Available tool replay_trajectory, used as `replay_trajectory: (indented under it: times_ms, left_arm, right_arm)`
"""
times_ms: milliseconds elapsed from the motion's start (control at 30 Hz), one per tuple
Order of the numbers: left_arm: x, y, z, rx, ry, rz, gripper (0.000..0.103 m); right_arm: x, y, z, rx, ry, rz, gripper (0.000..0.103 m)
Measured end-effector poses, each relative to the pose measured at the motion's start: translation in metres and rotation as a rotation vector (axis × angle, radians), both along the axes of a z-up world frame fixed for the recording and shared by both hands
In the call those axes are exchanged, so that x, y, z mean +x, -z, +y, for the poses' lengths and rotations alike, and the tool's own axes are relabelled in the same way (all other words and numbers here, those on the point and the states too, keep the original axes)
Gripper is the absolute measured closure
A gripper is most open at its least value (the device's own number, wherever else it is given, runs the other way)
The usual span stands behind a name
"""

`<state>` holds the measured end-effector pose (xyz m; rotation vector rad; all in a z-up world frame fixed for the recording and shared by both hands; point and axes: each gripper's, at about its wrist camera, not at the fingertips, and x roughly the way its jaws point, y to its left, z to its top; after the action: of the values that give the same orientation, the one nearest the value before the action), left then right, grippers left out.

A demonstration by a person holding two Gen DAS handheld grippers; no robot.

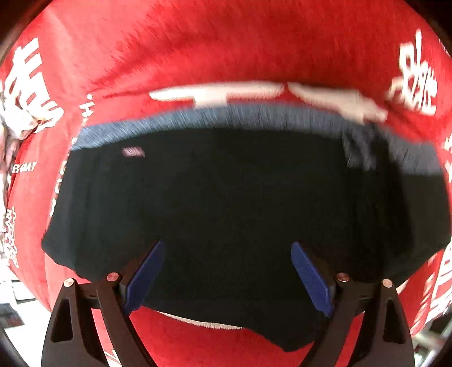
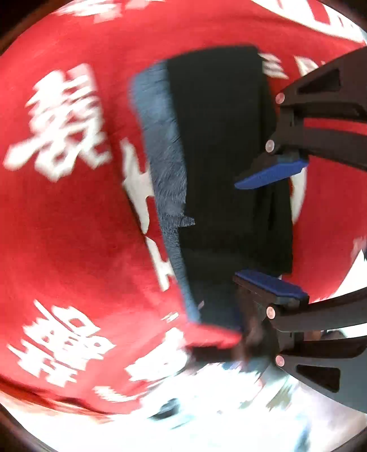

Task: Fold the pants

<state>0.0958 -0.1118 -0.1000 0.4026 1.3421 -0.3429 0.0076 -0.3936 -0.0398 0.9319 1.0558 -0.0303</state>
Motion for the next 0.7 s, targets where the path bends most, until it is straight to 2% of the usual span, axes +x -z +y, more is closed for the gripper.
replay_trajectory:
  times_ms: [100, 233, 367, 467, 533, 567, 600, 667, 700]
  left_arm:
    - [-0.006, 0.008, 0.002, 0.005, -0.007, -0.047, 0.005]
    - [-0.001, 0.011, 0.006, -0.017, -0.037, -0.018, 0.002]
    - [0.000, 0.011, 0.003, -0.002, -0.027, -0.022, 0.002]
    - [0.000, 0.012, 0.003, -0.007, -0.029, -0.023, 0.002]
    - [-0.001, 0.010, 0.004, -0.007, -0.026, -0.029, 0.001]
    - [-0.001, 0.010, 0.004, -0.007, -0.027, -0.028, 0.001]
    - [-0.003, 0.008, 0.003, -0.008, -0.029, -0.023, 0.001]
    - [-0.001, 0.006, 0.003, -0.007, -0.032, -0.002, 0.001]
    - [-0.001, 0.005, 0.003, -0.008, -0.029, 0.002, 0.001]
  right_arm:
    - [-0.020, 0.030, -0.010, 0.199, 0.154, 0.057, 0.039]
    - [-0.028, 0.064, -0.018, 0.391, 0.298, 0.029, 0.039]
    - [-0.023, 0.086, -0.013, 0.477, 0.365, 0.052, 0.041]
    - [-0.015, 0.093, -0.014, 0.492, 0.386, 0.041, 0.042]
    - [-0.008, 0.102, -0.015, 0.526, 0.382, 0.044, 0.053]
    - [-0.009, 0.102, -0.012, 0.553, 0.378, 0.046, 0.092]
    - [-0.008, 0.103, -0.012, 0.577, 0.382, 0.046, 0.098]
    - [-0.006, 0.089, -0.013, 0.560, 0.353, 0.001, 0.098]
    - [-0.004, 0.076, -0.014, 0.517, 0.314, -0.026, 0.098]
